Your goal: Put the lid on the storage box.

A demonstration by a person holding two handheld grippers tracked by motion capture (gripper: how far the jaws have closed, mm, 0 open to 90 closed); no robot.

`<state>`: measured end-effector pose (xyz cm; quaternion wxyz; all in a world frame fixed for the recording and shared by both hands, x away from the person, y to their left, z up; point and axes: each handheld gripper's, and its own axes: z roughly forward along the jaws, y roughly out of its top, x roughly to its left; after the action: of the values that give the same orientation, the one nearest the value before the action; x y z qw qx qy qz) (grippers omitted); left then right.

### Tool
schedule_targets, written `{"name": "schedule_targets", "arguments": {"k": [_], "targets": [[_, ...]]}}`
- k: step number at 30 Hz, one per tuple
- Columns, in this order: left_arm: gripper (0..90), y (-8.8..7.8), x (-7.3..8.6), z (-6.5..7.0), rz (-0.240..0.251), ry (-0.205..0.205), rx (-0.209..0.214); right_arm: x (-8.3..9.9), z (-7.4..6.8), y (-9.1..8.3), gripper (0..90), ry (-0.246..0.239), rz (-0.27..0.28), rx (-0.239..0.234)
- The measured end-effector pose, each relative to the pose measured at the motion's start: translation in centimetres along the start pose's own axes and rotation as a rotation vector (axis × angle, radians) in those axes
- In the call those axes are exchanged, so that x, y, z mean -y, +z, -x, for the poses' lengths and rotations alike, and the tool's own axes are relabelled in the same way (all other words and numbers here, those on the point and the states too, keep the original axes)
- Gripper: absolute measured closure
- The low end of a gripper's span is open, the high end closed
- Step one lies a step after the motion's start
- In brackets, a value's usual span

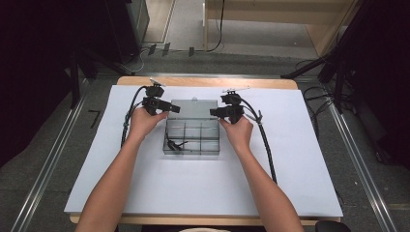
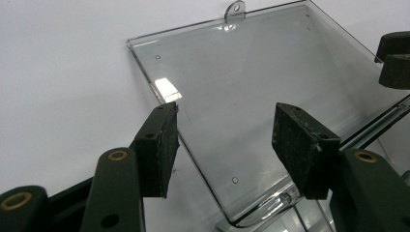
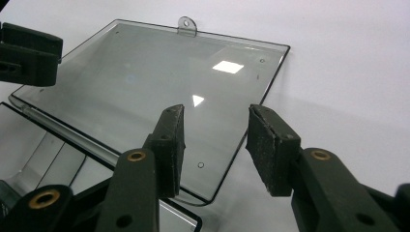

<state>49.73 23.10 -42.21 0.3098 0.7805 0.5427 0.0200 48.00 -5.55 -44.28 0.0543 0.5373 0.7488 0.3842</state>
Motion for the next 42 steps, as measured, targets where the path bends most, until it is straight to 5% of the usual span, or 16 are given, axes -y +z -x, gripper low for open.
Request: {"name": "schedule_targets", "arguments": {"k": [12, 23, 42], "targets": [[41.5, 0.7, 0.2, -0.2, -0.022, -0.033, -0.024, 0.5, 0.3, 0.7, 58.0, 0.087, 0.019, -0.002], [39.8, 0.9, 0.4, -0.5, -0.017, -0.07, 0.0, 0.7, 0.4, 1.2, 51.3, 0.16, 0.024, -0.018], [36.6, 1.0, 0.4, -0.9, -0.021, -0.098, 0.039, 0.7, 1.1, 1.5, 52.0, 0.285, -0.001, -0.108]]}}
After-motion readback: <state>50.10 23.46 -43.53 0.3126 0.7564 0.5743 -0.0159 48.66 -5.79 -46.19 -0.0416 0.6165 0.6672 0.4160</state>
